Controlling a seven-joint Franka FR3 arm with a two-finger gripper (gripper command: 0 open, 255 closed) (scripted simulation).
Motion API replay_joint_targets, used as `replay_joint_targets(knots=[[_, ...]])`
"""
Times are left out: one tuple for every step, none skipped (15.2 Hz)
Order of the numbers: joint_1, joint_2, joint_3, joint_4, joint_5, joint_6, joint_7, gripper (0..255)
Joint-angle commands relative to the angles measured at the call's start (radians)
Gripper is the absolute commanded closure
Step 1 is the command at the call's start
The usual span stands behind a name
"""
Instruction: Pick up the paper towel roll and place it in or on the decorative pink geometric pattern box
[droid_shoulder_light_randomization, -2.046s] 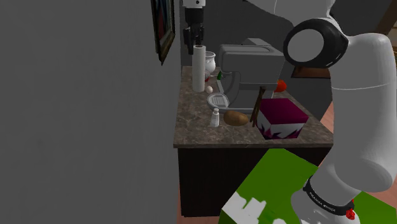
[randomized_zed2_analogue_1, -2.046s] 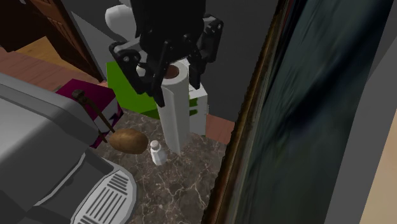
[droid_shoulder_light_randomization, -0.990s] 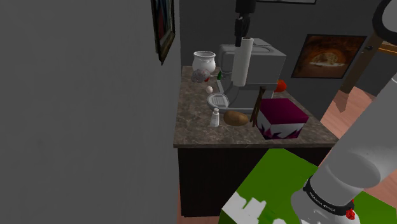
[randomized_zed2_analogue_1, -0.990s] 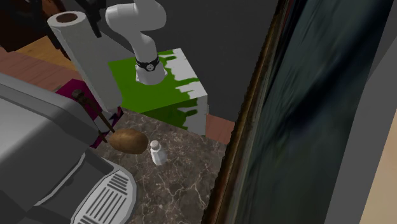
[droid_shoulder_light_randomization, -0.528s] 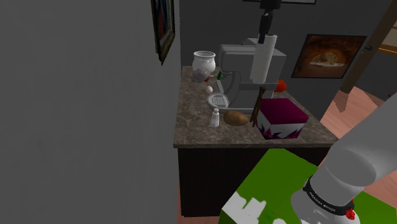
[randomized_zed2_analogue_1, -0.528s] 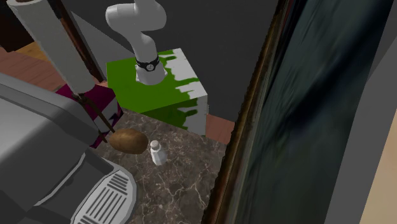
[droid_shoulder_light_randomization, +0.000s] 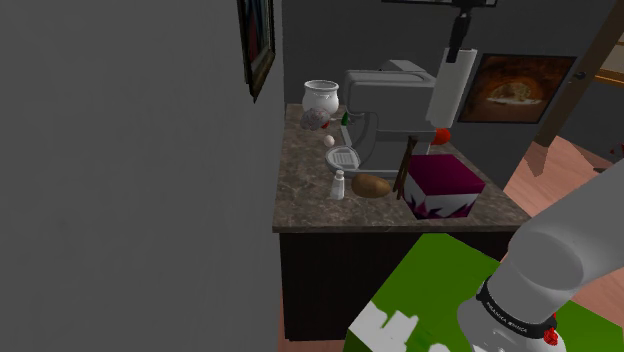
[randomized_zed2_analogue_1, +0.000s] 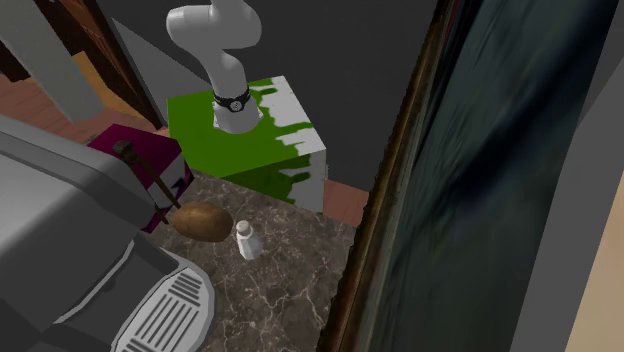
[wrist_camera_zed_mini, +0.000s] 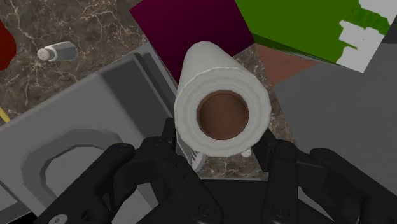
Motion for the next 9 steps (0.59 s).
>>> replay_joint_targets(knots=[[-0.017,-0.012,-0.029,0.010,-0.011,-0.018,-0.050,255],[-0.025,-0.016,-0.044,0.013,-0.016,-0.024,-0.074,255],[-0.033,-0.020,-0.059,0.018,-0.022,-0.031,-0.098,255],[-0.039,-0.021,-0.070,0.023,-0.026,-0.035,-0.116,255],[-0.039,-0.029,-0.069,0.001,-0.027,-0.021,-0.114,255],[-0.040,-0.037,-0.069,-0.021,-0.029,-0.007,-0.112,255],[-0.040,-0.044,-0.068,-0.042,-0.030,0.008,-0.110,255],[-0.040,-0.051,-0.068,-0.063,-0.032,0.022,-0.108,255],[-0.041,-0.058,-0.067,-0.084,-0.033,0.036,-0.106,255]])
